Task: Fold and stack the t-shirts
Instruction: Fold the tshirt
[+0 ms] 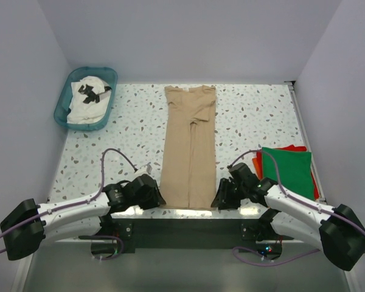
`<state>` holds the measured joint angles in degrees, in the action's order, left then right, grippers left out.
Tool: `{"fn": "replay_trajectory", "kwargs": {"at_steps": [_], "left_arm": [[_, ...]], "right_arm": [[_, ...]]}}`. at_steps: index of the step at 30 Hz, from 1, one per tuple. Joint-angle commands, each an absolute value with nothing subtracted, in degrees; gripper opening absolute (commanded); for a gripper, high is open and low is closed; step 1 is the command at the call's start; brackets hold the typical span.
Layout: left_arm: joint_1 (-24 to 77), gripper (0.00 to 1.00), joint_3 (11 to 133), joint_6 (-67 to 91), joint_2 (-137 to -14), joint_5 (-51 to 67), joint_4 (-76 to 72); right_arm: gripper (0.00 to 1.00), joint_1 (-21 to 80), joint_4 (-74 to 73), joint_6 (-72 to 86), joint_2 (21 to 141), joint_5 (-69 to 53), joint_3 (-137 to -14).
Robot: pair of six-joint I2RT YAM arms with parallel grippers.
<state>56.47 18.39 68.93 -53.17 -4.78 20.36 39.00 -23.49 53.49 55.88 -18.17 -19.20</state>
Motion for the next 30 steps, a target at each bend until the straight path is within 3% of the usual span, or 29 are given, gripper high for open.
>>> {"fn": "replay_trajectory", "kwargs": {"at_steps": [1, 7, 13, 18, 21, 26, 30], "left_arm": [[57.8, 0.4, 16.3, 70.1, -54.9, -4.0, 21.4], [59.0, 0.22, 15.9, 70.8, -55.5, -3.7, 20.0], [62.0, 0.01, 15.9, 72.1, -55.6, -3.6, 18.5], [65.5, 0.0, 16.5, 74.0, -55.5, -4.0, 18.9], [69.1, 0.0, 17.9, 75.5, -53.7, -4.7, 20.0], [69.2, 0.0, 22.9, 74.1, -53.4, -8.5, 22.5], [67.9, 0.0, 26.4, 72.2, -54.8, -10.9, 22.3]], "right_arm": [[0.42, 39.3, -20.5, 55.6, 57.0, -19.9, -17.9], [0.33, 39.3, -20.0, 56.4, 56.4, -20.6, -16.4], [0.01, 39.3, -22.3, 55.6, 53.7, -20.3, -15.9], [0.0, 39.3, -31.1, 54.6, 45.4, -20.6, -15.4], [0.0, 39.3, -40.6, 53.7, 32.4, -21.0, -15.0], [0.0, 39.3, -41.8, 52.5, 31.7, -19.5, -17.0], [0.0, 39.3, -37.7, 50.2, 38.2, -16.7, -21.6]]}}
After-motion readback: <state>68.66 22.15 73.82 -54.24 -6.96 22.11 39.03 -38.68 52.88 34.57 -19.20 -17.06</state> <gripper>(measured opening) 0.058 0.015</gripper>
